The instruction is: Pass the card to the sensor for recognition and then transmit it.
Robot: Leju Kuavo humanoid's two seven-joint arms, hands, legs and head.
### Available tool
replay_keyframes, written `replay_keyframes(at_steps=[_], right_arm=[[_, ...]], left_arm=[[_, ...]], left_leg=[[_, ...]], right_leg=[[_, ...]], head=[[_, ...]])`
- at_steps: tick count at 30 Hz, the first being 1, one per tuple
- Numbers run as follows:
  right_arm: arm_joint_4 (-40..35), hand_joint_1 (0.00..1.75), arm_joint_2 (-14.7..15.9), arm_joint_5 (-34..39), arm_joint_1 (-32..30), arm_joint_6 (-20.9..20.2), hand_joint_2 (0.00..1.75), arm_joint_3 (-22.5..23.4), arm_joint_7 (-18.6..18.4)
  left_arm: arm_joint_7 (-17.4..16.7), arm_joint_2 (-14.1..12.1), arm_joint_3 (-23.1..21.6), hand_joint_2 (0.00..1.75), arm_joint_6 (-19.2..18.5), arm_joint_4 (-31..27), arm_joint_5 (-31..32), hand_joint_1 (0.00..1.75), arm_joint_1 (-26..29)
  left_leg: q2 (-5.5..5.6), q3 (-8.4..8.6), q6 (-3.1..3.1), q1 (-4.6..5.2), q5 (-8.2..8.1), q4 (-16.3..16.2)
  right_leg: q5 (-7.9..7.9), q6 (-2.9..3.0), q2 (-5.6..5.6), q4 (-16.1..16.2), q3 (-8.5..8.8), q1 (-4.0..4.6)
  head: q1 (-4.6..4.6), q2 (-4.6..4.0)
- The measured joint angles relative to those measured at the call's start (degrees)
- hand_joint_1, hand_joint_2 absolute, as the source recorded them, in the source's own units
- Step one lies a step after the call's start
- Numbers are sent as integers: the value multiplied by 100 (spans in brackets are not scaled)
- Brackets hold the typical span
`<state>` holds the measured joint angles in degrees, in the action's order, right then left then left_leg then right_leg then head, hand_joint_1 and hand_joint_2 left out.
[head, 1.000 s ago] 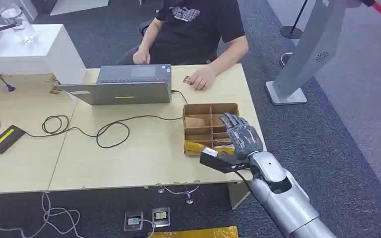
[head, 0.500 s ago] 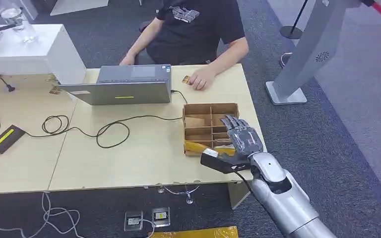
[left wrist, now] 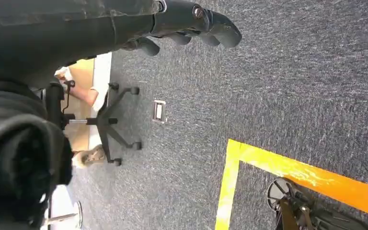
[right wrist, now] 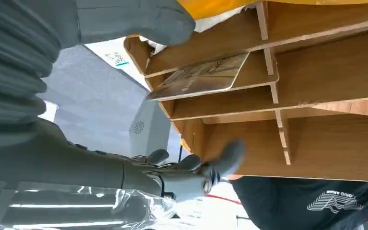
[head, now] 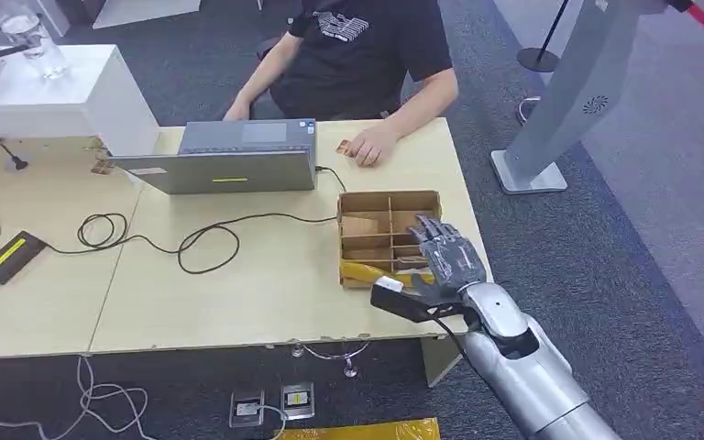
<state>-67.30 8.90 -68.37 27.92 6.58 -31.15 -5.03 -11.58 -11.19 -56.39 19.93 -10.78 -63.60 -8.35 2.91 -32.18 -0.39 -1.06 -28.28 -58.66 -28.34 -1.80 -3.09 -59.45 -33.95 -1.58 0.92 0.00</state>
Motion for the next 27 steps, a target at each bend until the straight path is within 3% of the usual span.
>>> replay_keyframes(at_steps=[27], right_arm=[[76,175,0,98,-14,-109,175,26,35]], left_arm=[[18,0,-2,0,-2,0,-35,0,0]], left_leg=[[0,1,-2,0,-2,0]], right_leg=[[0,0,0,0,0,0]], head=[[-2,0]])
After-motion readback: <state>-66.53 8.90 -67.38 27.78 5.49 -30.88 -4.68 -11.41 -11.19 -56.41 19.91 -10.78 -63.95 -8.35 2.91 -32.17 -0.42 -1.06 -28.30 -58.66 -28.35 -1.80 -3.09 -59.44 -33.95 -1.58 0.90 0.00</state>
